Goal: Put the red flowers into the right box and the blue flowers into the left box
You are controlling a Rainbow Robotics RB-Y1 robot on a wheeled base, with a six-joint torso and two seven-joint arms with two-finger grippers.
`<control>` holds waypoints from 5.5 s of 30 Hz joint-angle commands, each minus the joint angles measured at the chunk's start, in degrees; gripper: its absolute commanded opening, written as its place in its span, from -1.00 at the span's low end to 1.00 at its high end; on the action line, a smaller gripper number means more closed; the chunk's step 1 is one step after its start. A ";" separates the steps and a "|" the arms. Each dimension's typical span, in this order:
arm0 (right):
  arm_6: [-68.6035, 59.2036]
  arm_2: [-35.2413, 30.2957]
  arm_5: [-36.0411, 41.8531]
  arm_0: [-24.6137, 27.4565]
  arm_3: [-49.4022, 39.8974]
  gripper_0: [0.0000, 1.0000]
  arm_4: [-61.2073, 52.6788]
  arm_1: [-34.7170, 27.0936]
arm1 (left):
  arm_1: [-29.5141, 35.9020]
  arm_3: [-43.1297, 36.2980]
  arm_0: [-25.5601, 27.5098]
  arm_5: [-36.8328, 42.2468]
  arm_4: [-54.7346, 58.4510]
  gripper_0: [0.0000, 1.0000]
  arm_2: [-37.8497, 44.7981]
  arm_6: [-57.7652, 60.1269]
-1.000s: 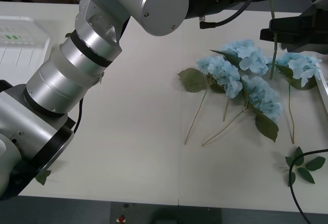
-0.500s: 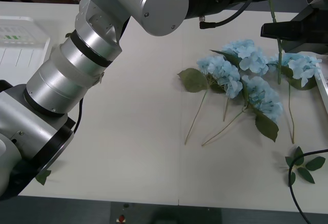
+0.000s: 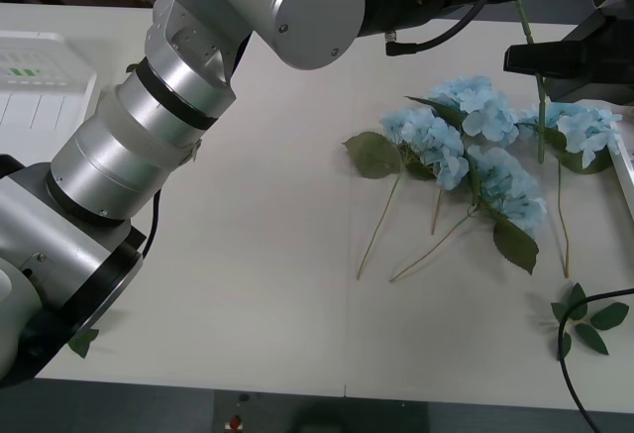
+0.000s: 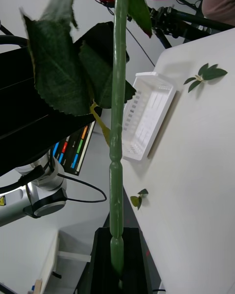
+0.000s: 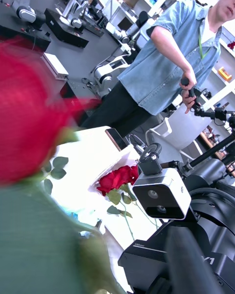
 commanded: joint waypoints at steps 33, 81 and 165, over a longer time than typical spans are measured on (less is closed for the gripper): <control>-6.09 -8.75 3.37 5.76 2.78 -1.00 47.83 -24.74 | 26.34 -26.43 18.17 7.43 12.87 1.00 -1.44 -15.49; -5.30 -3.92 -12.98 11.83 1.99 1.00 60.14 -14.72 | 29.42 -27.22 34.61 2.51 23.06 1.00 6.03 -48.09; -6.09 -1.72 -12.71 9.72 -8.91 -1.00 53.72 -0.49 | 29.42 -27.22 34.61 2.51 23.06 1.00 6.03 -48.09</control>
